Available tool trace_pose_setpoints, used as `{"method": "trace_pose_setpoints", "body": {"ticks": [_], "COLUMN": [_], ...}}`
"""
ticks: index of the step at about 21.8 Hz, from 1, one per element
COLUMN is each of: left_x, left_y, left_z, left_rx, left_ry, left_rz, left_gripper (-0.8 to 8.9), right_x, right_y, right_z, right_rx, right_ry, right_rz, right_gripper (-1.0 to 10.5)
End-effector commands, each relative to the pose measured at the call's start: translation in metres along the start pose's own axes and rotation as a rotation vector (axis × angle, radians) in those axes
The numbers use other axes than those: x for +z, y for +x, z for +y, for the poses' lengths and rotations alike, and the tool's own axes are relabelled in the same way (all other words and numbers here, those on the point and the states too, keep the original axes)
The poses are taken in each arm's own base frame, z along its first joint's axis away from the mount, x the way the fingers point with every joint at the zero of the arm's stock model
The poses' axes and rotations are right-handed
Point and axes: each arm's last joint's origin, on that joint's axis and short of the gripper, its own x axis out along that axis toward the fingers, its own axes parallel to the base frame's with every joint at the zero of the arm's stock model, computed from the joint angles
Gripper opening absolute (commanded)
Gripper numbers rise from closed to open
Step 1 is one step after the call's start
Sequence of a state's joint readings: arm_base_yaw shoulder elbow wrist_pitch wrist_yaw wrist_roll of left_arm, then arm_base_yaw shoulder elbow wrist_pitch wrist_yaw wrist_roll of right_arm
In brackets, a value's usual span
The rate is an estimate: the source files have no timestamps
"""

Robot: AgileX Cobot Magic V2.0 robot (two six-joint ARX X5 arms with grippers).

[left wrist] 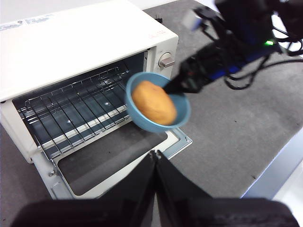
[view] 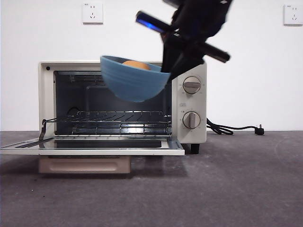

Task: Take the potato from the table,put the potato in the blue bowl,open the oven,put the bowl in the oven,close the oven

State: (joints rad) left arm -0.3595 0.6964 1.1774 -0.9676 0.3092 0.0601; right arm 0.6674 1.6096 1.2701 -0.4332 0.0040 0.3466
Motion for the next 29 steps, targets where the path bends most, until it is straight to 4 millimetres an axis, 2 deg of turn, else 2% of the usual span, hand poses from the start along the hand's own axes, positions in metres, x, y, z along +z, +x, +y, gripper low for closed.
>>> {"method": "trace_pose_setpoints", "body": {"ticks": [1,7,11,25,29], "left_x": [-0.002,-0.002,-0.002,-0.003,-0.003], "left_y": [0.0,0.0,0.0,0.0,0.0], "left_z": [0.0,0.0,0.0,0.0,0.0], "left_rx": [-0.007,-0.009,-0.01,-0.011,-0.01], "left_ry": [0.014,0.013,0.016,0.016,0.017], "left_rz": [0.004,0.009,0.01,0.023,0.023], "left_gripper": [-0.08,-0.08,-0.08,-0.08,-0.08], "right_x": [0.011,0.022,0.022,0.025,0.025], "right_y": [0.018,0.053,0.064,0.068,0.068], "right_z": [0.005,0.006,0.0,-0.021,-0.02], "right_rx": [-0.008,-0.053,-0.096,-0.165,-0.159], "right_ry": [0.021,0.058,0.082,0.132,0.13], "right_rz": [-0.001,-0.029,-0.05,-0.047,-0.053], "right_gripper": [-0.2,-0.2,-0.2,-0.1,0.7]}}
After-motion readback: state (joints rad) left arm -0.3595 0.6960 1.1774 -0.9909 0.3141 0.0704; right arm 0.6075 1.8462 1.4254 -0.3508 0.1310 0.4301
